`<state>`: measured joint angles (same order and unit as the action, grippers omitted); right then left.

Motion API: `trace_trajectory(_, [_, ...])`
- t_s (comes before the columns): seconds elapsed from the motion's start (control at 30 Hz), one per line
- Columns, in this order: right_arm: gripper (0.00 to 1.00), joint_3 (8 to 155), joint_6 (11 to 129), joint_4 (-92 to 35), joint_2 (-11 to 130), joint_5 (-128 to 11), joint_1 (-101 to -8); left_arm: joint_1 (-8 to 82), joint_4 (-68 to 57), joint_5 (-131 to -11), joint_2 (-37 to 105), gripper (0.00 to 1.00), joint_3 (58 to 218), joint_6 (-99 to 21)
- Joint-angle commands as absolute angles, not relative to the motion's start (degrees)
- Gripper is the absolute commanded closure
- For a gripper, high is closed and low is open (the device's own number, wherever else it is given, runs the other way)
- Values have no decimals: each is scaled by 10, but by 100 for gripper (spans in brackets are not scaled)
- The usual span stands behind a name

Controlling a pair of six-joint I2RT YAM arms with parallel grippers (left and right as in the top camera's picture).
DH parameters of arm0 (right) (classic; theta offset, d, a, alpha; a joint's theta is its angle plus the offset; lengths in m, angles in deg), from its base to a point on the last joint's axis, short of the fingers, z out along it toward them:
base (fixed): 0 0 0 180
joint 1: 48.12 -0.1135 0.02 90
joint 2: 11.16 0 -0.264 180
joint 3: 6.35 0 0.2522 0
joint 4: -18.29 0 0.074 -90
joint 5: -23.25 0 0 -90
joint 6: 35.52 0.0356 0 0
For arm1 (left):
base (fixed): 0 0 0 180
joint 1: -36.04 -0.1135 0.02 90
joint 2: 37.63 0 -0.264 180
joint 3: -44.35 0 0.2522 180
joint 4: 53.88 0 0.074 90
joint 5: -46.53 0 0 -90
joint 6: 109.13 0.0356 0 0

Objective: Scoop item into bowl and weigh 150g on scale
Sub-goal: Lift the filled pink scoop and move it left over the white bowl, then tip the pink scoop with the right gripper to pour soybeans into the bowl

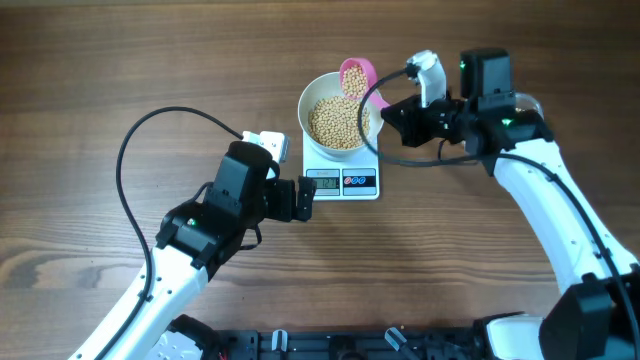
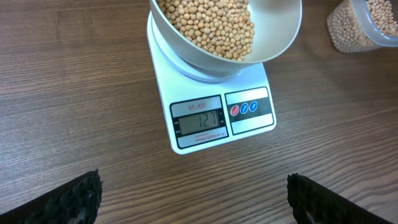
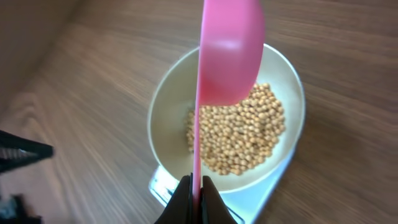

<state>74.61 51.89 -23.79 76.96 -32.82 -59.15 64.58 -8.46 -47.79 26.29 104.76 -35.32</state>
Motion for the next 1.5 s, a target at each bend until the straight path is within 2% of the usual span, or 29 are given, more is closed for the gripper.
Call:
trace_trajectory(0.0, [96,758,448,-244,759,-426,-623,643,-86,-472,265,0,1049,-344])
trace_trajectory(0.2, [96,758,341,-233,759,-567,-685,643,-86,-472,265,0,1049,-344])
trace_trajectory(0.53, [96,758,229,-224,759,-612,-698,643,-86,-472,265,0,1049,-344])
trace_trajectory(0.93, [96,758,235,-221,759,-611,-708,643,-86,-472,265,0,1049,-344])
trace_trajectory(1.23, [96,758,366,-221,759,-603,-708,643,-86,-472,265,0,1049,-344])
trace_trajectory(1.33, [96,758,369,-220,759,-551,-705,643,-86,-472,265,0,1049,-344])
trace_trajectory(1.47, [96,753,363,-227,762,-548,-705,643,-86,-472,265,0,1049,-344])
